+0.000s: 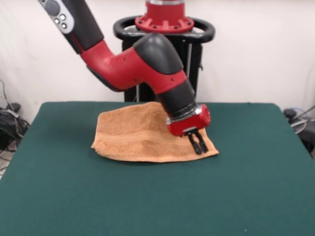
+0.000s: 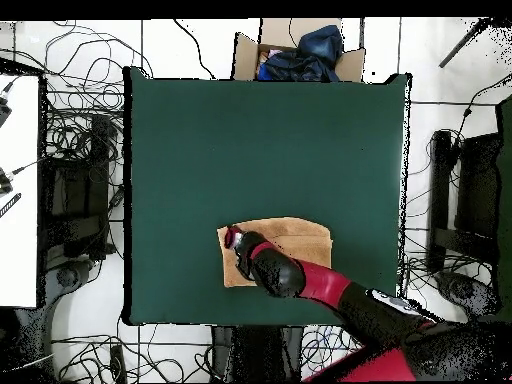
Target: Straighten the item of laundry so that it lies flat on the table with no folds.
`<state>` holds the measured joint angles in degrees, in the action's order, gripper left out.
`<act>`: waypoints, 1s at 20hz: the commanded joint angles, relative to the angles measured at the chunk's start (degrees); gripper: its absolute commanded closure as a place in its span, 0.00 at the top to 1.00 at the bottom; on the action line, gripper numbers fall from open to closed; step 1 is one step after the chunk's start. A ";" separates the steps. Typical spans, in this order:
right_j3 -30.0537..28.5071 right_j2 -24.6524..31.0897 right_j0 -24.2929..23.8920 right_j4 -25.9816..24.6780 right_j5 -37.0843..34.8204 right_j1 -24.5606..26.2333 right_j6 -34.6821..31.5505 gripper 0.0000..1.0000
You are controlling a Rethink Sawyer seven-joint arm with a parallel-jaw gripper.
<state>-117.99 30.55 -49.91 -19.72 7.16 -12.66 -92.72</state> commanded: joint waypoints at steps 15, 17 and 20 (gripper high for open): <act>7.73 -22.80 26.22 3.99 -27.14 -16.21 -7.12 0.00; 7.05 -22.47 25.62 3.59 -25.72 -16.23 -7.56 0.00; 6.28 -21.65 25.44 4.25 -24.96 -17.35 -8.16 0.00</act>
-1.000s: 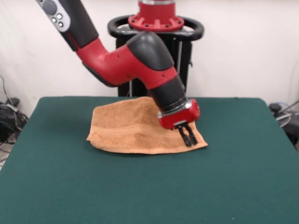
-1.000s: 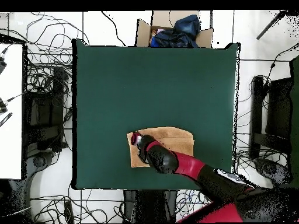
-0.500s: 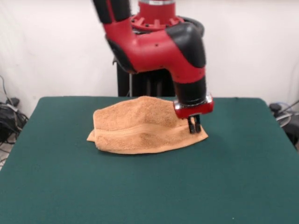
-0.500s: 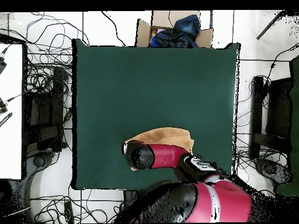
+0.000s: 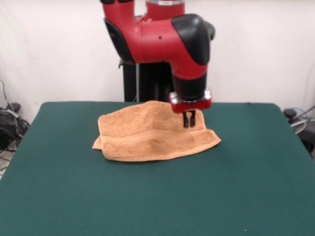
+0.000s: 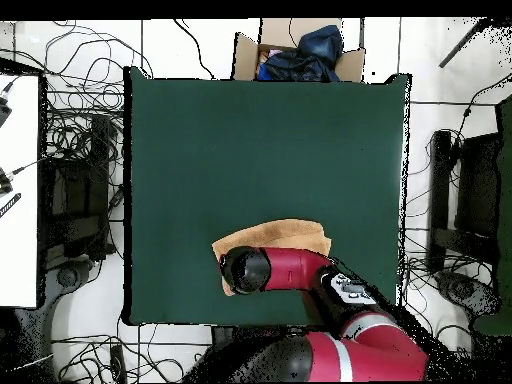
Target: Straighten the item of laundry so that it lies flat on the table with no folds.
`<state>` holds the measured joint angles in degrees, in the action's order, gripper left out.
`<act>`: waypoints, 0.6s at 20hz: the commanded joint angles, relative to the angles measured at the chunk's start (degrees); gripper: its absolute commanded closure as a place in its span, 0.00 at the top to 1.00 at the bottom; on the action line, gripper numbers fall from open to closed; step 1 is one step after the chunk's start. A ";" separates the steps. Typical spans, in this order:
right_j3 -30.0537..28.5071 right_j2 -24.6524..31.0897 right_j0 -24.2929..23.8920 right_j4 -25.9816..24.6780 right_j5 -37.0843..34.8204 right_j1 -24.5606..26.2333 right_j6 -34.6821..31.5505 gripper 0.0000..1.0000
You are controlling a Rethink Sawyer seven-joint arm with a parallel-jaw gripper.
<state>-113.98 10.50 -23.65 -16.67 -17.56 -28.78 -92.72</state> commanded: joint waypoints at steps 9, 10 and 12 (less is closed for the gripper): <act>0.01 0.82 -2.38 1.58 3.95 -1.88 -9.34 0.00; -0.07 0.78 -2.45 1.45 4.31 -1.60 -9.38 0.00; -0.24 0.86 -2.70 1.24 5.31 -1.07 -9.40 0.00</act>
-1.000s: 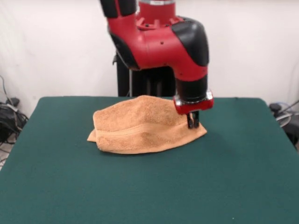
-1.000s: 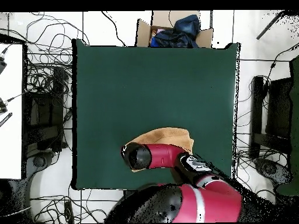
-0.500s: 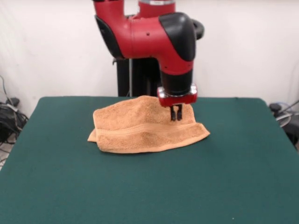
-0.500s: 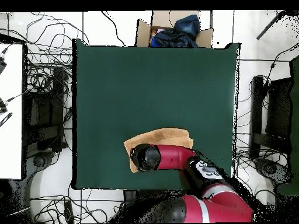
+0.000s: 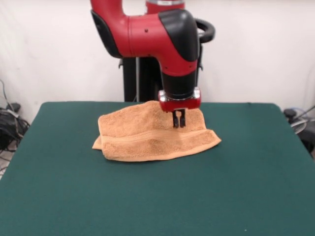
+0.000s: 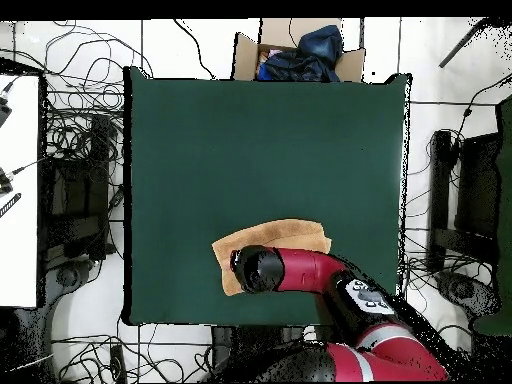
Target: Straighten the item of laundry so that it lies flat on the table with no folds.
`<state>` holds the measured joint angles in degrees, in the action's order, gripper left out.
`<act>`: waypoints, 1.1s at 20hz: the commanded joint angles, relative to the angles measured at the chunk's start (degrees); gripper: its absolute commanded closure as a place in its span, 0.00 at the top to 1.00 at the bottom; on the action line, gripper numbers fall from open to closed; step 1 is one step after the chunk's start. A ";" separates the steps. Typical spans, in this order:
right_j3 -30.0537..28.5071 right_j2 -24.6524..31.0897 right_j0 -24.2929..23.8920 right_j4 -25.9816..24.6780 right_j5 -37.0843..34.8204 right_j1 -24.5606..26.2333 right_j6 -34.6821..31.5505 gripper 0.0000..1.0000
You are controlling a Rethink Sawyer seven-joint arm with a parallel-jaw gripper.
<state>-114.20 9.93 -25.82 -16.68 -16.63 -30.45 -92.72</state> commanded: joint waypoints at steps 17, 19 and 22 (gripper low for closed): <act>2.41 -2.92 -1.44 -1.65 9.94 11.56 -6.99 0.00; 3.00 -4.08 -1.14 -2.23 9.88 12.35 -6.45 0.00; 3.97 -5.07 -0.44 -2.51 10.66 13.75 -6.53 0.00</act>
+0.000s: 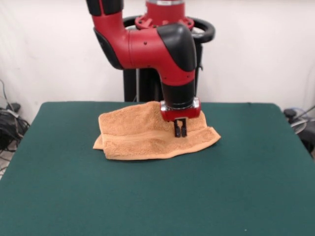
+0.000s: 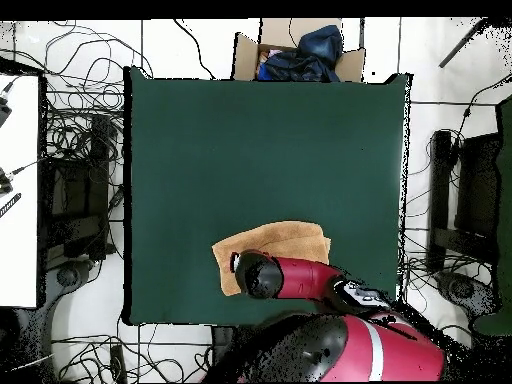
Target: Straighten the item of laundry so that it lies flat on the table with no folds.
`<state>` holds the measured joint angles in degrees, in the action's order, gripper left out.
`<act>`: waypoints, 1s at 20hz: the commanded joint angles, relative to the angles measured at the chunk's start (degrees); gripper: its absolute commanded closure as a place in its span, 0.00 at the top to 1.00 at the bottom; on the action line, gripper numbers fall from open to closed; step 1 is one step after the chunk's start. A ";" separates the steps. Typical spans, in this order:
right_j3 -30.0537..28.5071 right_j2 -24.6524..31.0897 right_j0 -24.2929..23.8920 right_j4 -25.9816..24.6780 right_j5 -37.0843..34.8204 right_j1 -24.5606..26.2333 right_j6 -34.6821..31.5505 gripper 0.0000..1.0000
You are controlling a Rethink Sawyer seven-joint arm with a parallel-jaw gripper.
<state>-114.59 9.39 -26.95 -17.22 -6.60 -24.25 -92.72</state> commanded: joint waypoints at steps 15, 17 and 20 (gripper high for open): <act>5.59 -3.36 2.41 -0.46 6.84 11.47 -9.81 0.00; 4.79 -3.21 4.07 0.97 7.98 10.80 -11.65 0.00; 4.48 -5.36 9.82 4.88 9.06 9.42 -15.70 0.00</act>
<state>-114.58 6.78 -23.44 -16.68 -4.47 -24.48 -92.78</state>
